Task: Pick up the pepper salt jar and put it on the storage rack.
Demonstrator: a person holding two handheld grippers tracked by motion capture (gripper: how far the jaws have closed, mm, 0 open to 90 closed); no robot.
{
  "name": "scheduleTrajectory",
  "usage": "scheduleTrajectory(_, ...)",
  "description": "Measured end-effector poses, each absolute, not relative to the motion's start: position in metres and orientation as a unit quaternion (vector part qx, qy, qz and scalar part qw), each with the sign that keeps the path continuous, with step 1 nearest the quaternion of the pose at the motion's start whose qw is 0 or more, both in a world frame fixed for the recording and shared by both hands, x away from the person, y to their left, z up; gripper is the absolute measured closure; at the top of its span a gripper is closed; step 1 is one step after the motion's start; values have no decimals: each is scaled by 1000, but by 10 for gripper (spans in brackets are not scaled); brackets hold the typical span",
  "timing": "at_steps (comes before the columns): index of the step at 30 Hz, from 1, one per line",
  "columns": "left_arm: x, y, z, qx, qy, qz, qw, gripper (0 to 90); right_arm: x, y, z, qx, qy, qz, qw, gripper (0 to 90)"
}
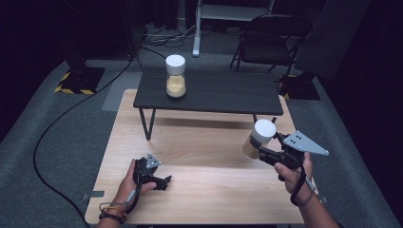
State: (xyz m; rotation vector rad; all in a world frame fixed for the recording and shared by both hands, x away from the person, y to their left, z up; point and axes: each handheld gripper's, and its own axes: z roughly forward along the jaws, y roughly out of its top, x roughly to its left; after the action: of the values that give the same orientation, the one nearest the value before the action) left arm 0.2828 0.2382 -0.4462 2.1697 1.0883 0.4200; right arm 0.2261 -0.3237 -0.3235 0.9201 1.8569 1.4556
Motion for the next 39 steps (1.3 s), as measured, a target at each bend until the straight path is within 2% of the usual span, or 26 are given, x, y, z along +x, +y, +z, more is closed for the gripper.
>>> scheduleTrajectory(21,283,238,-446,831,417,161,333,4,248,-306,-267,352,694,532,334,347)
scheduleTrajectory(39,283,238,-446,831,416,161,333,4,291,-288,-243,373,676,526,357,347)
